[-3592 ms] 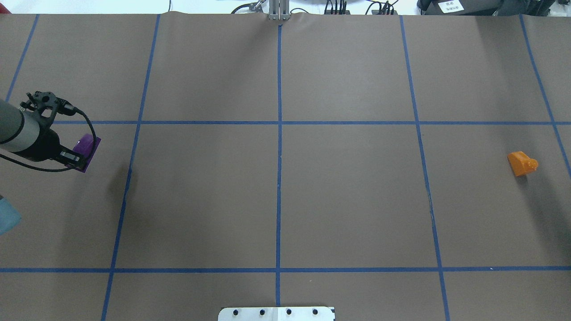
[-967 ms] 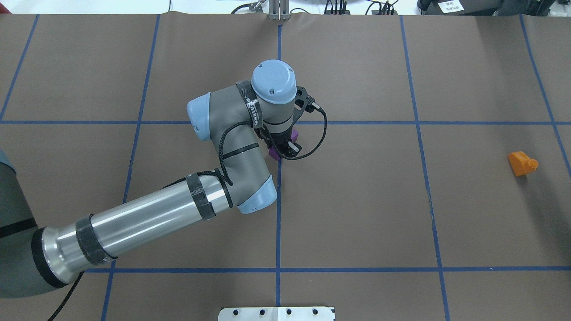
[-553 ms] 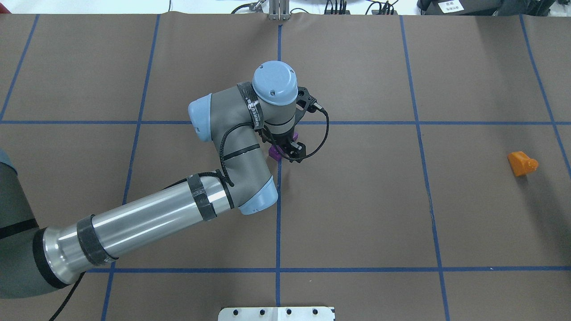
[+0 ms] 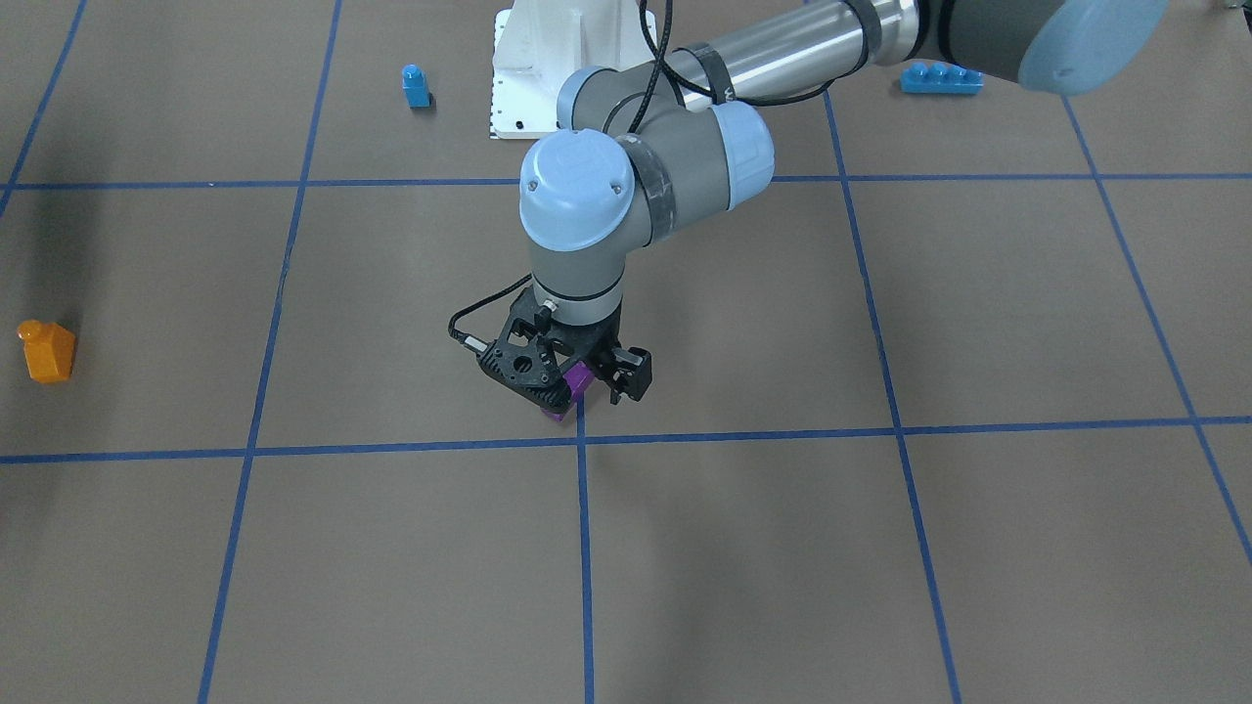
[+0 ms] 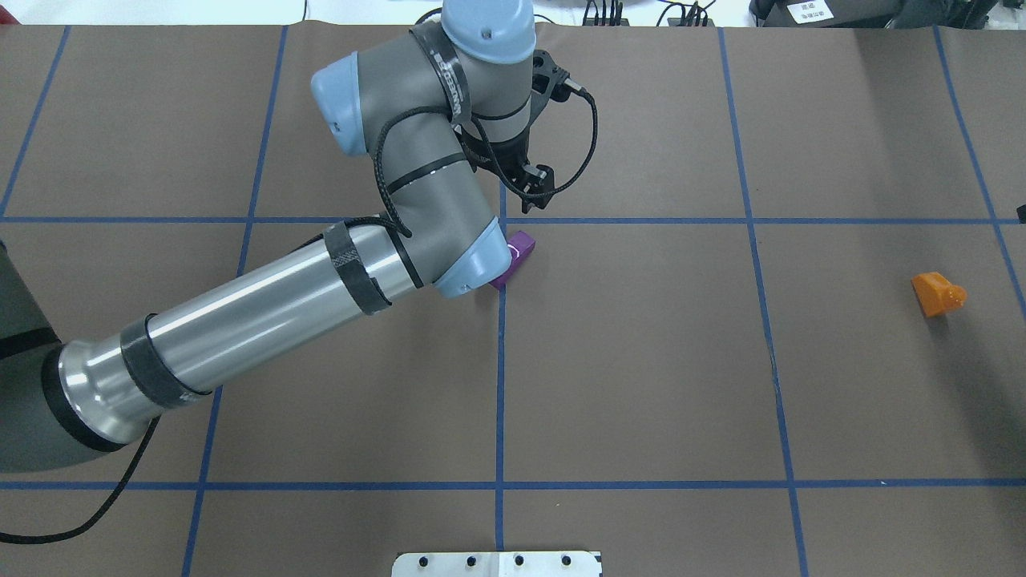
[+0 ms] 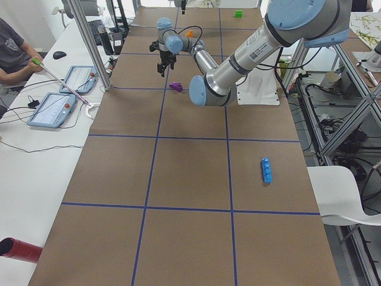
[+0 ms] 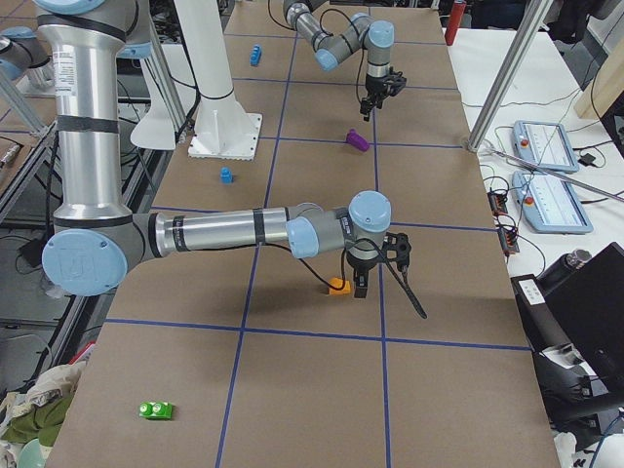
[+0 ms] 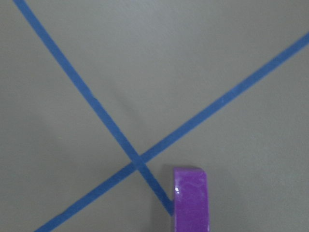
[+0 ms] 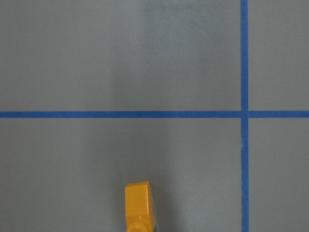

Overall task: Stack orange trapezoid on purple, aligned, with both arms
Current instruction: 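Release the purple block with the left gripper while the right gripper descends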

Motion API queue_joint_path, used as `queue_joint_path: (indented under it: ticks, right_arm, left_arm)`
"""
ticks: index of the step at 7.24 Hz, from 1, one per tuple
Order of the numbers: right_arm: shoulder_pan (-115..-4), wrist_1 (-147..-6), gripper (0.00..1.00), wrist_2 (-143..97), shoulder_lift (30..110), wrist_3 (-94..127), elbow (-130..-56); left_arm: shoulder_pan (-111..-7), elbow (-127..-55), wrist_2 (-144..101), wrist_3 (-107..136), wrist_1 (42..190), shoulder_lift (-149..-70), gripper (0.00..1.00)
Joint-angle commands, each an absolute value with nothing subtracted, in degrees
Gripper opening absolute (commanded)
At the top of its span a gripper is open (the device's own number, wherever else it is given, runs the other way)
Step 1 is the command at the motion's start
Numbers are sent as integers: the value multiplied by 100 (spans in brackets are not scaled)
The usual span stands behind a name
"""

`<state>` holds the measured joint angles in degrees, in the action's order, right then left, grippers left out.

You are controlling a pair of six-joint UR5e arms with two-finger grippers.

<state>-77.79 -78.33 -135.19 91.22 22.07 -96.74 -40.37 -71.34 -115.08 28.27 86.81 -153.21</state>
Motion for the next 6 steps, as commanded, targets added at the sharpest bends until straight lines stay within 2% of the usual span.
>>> queue_joint_path:
  ticks: [1,3,6]
  right_arm:
    - [-6946,-6850,100,-13070,9420,3276,-9633]
    - [-6514,-6680,100,-12701,9492,3374,-9572]
    - [-6188,-6225,100,-12683,9379,3340,-9047]
  left_arm:
    - [-4385,-7994,-11689,2795,7852,-15224,100]
    - [-4465,-8419,-11698,2786,7796,-14855,100]
    - [-4465,-8411,-11689,2786,7796,-14827,100]
